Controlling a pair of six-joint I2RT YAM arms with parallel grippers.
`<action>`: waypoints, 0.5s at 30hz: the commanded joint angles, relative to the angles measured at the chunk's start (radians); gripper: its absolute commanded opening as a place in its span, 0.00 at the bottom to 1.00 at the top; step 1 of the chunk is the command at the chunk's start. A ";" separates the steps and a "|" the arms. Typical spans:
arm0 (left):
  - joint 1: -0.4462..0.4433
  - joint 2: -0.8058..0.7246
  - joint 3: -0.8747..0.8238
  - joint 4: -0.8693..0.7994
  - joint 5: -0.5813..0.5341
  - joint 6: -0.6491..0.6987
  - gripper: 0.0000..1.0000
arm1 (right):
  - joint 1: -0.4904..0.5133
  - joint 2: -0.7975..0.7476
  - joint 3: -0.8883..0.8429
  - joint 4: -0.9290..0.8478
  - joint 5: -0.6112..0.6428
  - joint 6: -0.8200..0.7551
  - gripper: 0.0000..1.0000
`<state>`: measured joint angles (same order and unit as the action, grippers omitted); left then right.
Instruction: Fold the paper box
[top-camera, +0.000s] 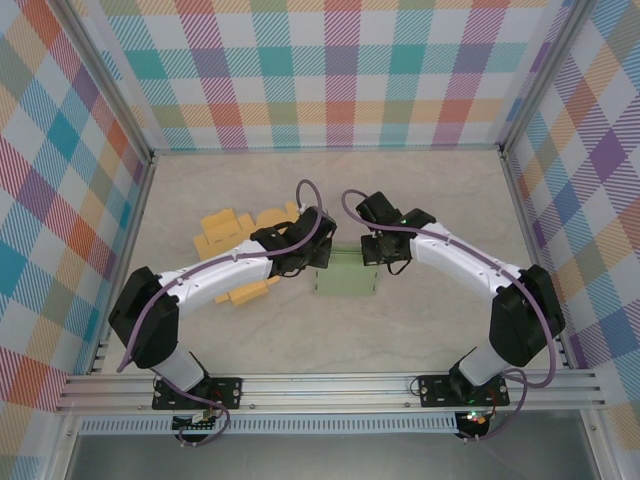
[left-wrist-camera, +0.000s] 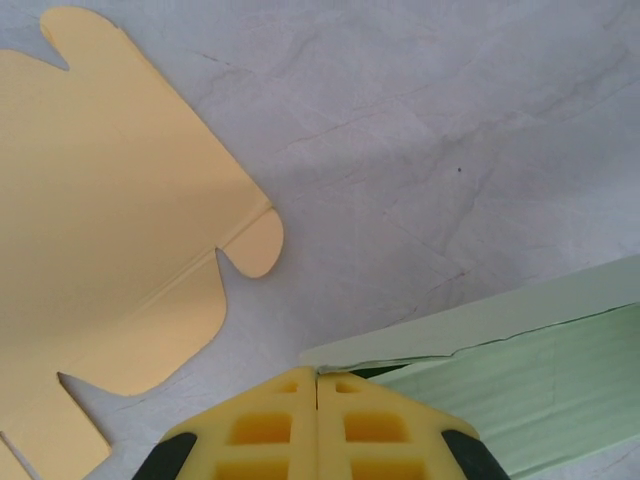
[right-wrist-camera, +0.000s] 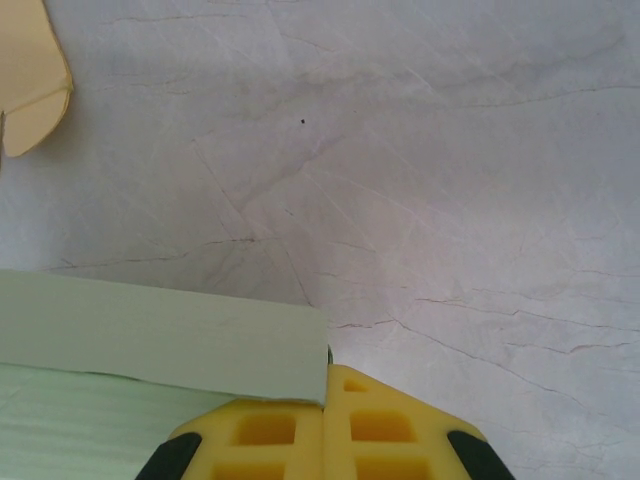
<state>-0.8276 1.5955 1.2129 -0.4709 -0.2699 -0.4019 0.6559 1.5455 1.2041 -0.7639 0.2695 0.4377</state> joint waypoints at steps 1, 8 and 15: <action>0.004 -0.030 0.009 0.086 0.040 -0.038 0.00 | 0.020 -0.041 -0.009 0.054 0.002 0.003 0.02; 0.003 -0.017 0.020 0.124 0.034 -0.063 0.00 | 0.029 -0.056 -0.024 0.098 0.042 0.016 0.02; 0.004 -0.035 -0.037 0.176 0.044 -0.127 0.00 | 0.044 -0.065 -0.060 0.143 0.062 0.042 0.02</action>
<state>-0.8211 1.5936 1.1980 -0.3855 -0.2733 -0.4816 0.6754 1.4960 1.1576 -0.6926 0.3523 0.4583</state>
